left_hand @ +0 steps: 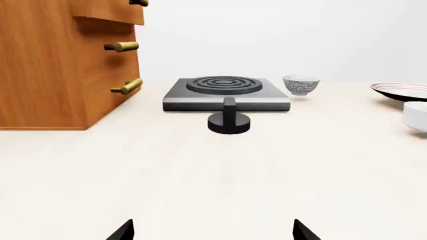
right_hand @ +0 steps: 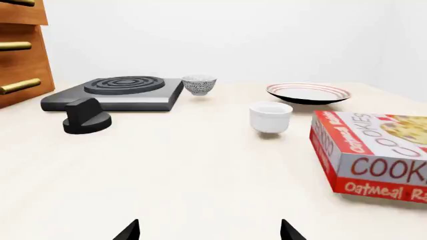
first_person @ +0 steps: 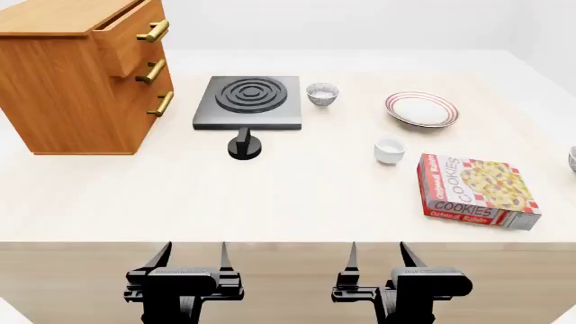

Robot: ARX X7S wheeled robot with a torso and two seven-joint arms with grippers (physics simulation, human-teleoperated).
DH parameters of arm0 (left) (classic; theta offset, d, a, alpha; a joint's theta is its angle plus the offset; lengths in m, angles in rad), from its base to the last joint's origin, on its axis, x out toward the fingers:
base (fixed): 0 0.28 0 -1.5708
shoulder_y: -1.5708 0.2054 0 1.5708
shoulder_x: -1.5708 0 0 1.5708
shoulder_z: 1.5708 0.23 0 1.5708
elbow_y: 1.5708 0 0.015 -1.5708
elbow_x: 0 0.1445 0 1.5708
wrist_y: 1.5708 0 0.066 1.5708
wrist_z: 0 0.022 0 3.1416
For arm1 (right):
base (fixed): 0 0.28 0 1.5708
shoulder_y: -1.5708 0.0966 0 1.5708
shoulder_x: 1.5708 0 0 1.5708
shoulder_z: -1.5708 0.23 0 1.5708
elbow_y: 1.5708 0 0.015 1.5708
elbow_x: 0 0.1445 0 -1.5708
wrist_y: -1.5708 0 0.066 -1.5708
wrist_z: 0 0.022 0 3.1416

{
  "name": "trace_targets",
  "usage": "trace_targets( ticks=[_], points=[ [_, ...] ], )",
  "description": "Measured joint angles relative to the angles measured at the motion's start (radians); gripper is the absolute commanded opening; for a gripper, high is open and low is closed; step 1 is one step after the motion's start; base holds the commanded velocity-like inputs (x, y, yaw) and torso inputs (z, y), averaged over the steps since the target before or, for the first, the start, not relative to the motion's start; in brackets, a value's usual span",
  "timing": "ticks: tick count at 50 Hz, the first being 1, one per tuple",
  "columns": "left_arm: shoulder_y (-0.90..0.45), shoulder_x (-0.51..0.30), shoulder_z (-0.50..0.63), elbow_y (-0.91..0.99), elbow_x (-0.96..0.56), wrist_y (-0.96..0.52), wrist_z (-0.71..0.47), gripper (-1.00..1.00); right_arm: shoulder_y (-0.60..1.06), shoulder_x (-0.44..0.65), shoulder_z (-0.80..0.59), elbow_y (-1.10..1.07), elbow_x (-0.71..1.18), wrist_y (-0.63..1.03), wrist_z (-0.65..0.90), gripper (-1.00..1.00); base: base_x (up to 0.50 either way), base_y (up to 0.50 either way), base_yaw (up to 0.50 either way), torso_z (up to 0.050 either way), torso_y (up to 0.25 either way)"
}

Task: Pick the akita bowl next to the cookies box and place it on the plate.

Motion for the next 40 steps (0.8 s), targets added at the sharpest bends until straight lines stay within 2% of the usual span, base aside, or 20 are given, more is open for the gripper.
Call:
trace_targets(
  ticks=[8, 40],
  points=[
    [-0.001, -0.015, 0.015, -0.003, -0.017, 0.0, -0.016, 1.0, -0.001, 0.016, -0.018, 0.001, 0.022, 0.0, 0.008, 1.0, 0.0, 0.0, 0.0, 0.0, 0.0],
    [-0.006, -0.073, 0.072, -0.029, -0.068, 0.015, -0.082, 1.0, 0.007, 0.076, -0.093, 0.002, 0.103, 0.021, 0.034, 1.0, 0.0, -0.5, 0.0, 0.0, 0.0]
  ],
)
